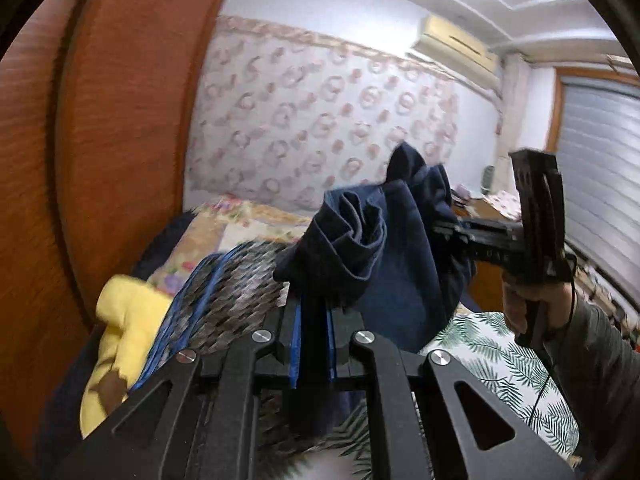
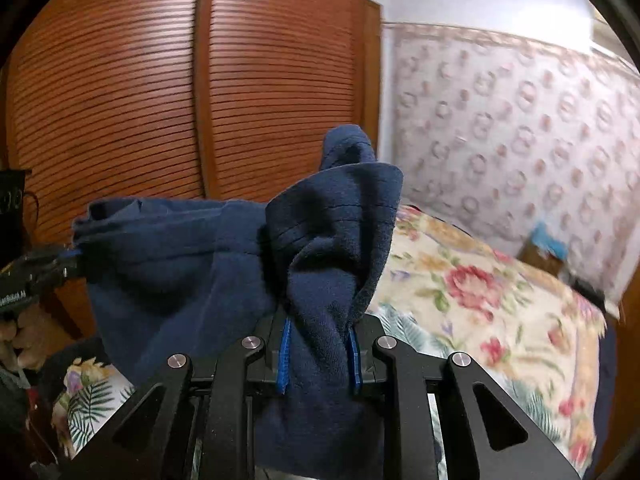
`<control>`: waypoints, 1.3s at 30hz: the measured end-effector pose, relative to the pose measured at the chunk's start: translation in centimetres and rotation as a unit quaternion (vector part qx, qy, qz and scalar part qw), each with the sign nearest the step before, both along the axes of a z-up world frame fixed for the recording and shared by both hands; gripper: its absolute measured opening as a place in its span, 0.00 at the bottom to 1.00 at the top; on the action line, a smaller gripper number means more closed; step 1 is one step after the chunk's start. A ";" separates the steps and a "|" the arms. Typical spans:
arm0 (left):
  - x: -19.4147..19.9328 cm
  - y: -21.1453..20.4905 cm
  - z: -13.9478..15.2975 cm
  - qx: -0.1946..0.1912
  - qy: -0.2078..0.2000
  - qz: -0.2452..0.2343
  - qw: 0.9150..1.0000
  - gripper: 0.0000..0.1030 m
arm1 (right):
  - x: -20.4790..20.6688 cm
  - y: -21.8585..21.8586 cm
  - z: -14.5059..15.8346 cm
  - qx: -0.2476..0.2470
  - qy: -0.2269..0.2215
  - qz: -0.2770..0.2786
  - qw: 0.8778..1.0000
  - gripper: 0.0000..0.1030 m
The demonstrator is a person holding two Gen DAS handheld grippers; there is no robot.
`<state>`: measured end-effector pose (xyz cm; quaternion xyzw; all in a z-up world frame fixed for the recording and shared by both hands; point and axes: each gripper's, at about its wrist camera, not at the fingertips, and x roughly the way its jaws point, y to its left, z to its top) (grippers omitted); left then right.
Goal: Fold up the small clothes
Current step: 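Carry the folded shirt with both tools onto the patterned cushion, then lower the shirt onto the cushion and open both tools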
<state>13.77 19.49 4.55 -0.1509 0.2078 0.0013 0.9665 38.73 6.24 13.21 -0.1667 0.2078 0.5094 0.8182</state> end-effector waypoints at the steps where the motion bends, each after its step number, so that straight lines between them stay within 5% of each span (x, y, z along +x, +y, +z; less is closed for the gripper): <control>1: -0.1 0.7 -0.7 -0.008 0.006 0.006 1.000 0.10 | 0.7 1.4 -0.4 -0.008 -0.001 0.010 1.000 0.22; 6: -0.1 3.3 -4.2 -0.035 0.034 0.040 0.998 0.10 | 3.7 8.3 -3.1 -0.055 -0.008 0.051 0.997 0.22; 14: -0.2 3.7 -6.5 -0.025 0.056 0.068 0.996 0.11 | 7.0 14.1 -6.4 -0.079 -0.001 0.062 0.995 0.25; 18: -1.4 4.1 -6.3 -0.008 0.046 0.081 0.996 0.11 | 7.0 14.9 -6.0 -0.062 0.013 0.041 0.997 0.49; 19: -1.8 4.1 -6.0 0.000 0.041 0.087 0.995 0.12 | 6.1 14.2 -6.0 -0.055 0.009 0.031 0.998 0.51; 21: -2.4 3.7 -5.2 0.018 0.026 0.095 0.995 0.32 | 5.3 13.6 -5.7 -0.031 -0.003 0.009 0.999 0.55; 25: -1.2 2.9 -4.0 0.047 0.010 0.072 0.996 0.68 | 4.1 10.7 -4.8 0.025 -0.015 0.015 0.999 0.55; 28: 1.9 1.9 -4.5 0.065 0.024 0.027 0.997 0.70 | 3.3 10.8 -6.3 0.003 0.027 0.062 0.998 0.54; 32: 6.1 1.4 -8.0 0.037 0.101 -0.027 0.994 0.69 | 4.8 11.2 -10.9 -0.063 0.051 0.024 0.996 0.29; 39: 6.5 1.5 -11.4 0.021 0.133 -0.025 0.991 0.66 | 6.7 10.0 -14.8 -0.046 0.081 -0.017 0.996 0.29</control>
